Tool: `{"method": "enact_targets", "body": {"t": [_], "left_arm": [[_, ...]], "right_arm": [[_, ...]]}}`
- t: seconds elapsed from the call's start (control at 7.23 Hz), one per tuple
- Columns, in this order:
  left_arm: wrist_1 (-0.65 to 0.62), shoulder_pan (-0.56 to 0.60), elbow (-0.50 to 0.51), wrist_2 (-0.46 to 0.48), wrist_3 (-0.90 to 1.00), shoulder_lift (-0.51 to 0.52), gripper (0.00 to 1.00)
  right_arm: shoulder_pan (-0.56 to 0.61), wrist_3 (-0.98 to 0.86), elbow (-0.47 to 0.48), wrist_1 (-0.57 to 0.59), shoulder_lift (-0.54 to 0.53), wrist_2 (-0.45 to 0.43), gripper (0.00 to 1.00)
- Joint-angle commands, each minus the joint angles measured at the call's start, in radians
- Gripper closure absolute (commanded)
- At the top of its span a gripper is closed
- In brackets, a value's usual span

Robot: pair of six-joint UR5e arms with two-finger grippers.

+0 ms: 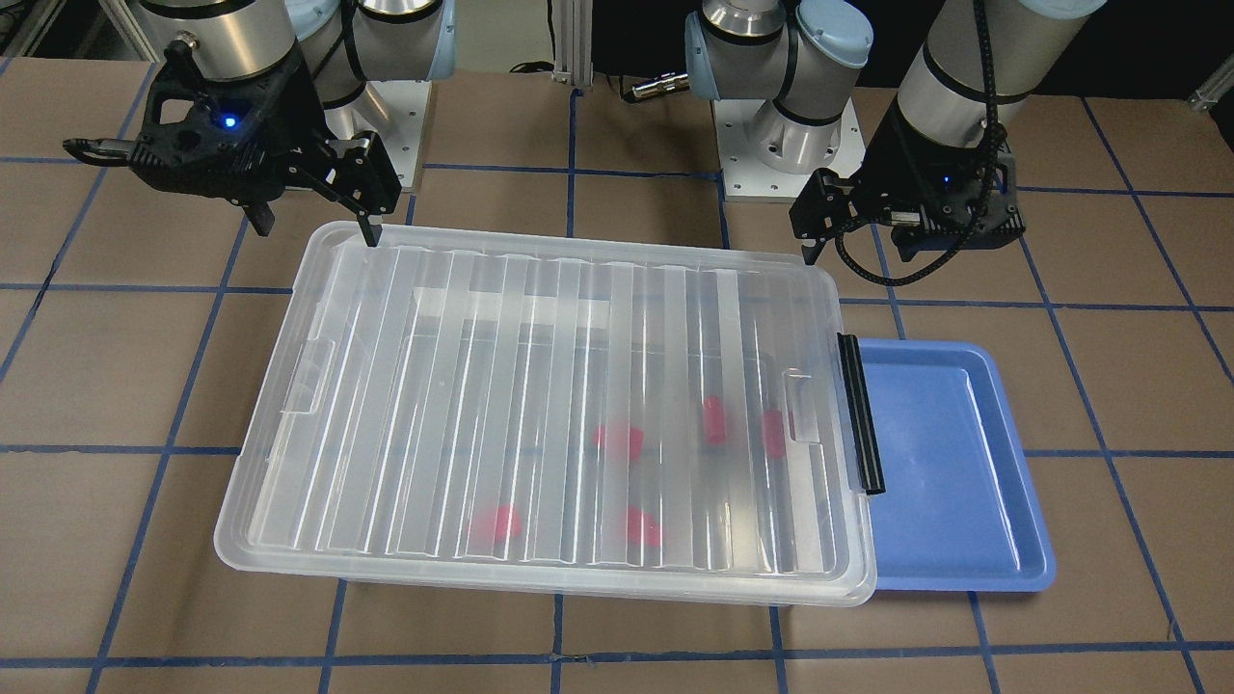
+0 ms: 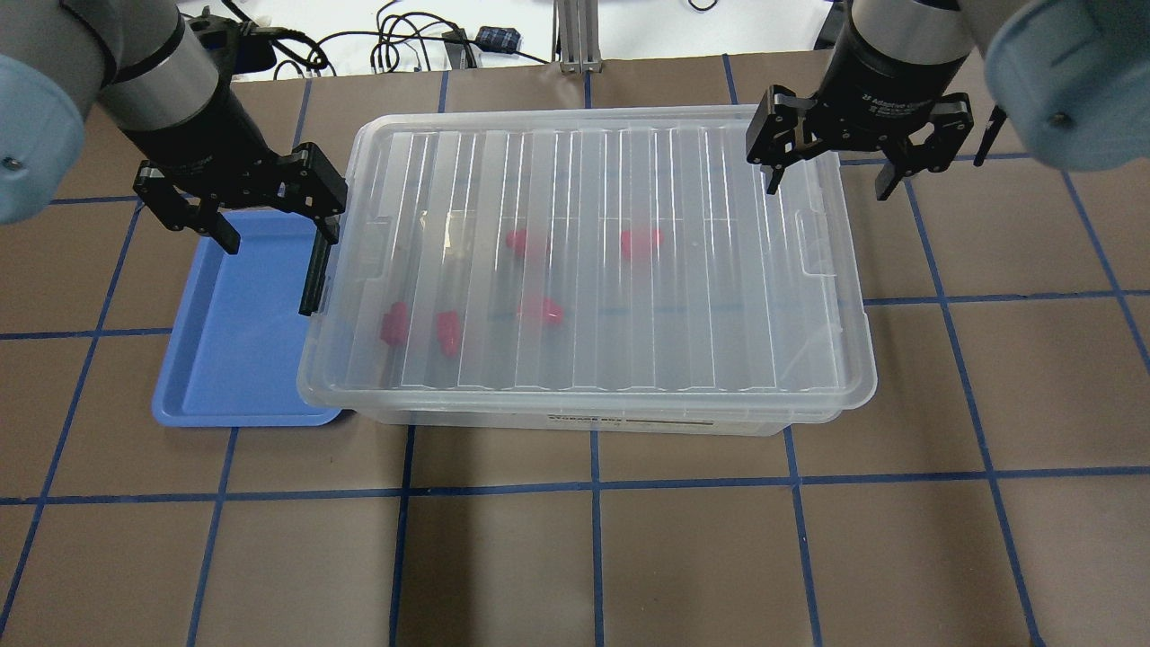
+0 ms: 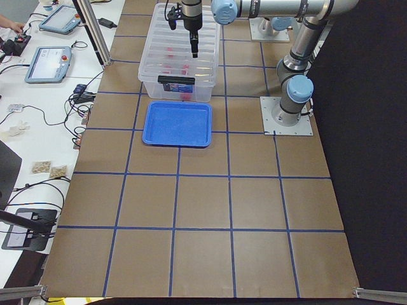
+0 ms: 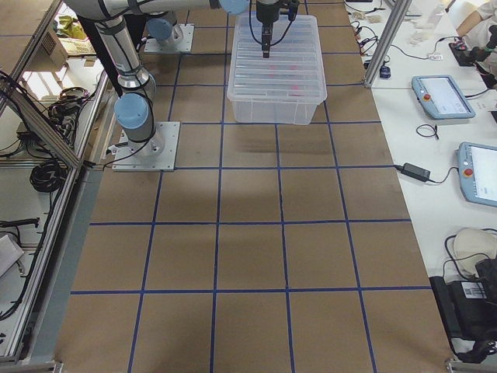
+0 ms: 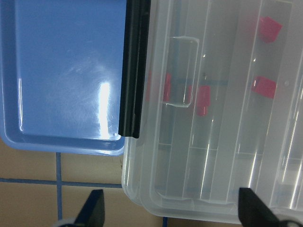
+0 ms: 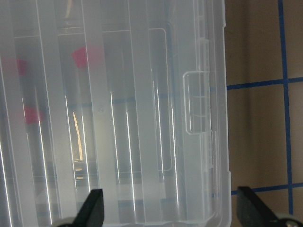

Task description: Place red block in blue tray from box

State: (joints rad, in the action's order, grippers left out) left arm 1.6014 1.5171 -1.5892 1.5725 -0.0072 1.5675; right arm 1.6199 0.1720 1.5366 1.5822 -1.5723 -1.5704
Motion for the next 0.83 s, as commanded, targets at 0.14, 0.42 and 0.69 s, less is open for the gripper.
{"method": "enact_targets", "body": {"t": [0.14,0.42,0.69], "left_arm": [[0.000,0.000,0.000,0.001,0.001,-0.001,0.00],[-0.001,0.000,0.000,0.000,0.003,0.000,0.00],[0.000,0.000,0.000,0.001,0.001,-0.001,0.00]], "right_arm": [[-0.124,-0.164,0.036,0.010,0.053,0.013,0.00],[-0.164,-0.227,0.083,0.166,0.144,0.010,0.00],[-0.164,-0.221,0.118,0.267,0.196,0.013,0.00]]}}
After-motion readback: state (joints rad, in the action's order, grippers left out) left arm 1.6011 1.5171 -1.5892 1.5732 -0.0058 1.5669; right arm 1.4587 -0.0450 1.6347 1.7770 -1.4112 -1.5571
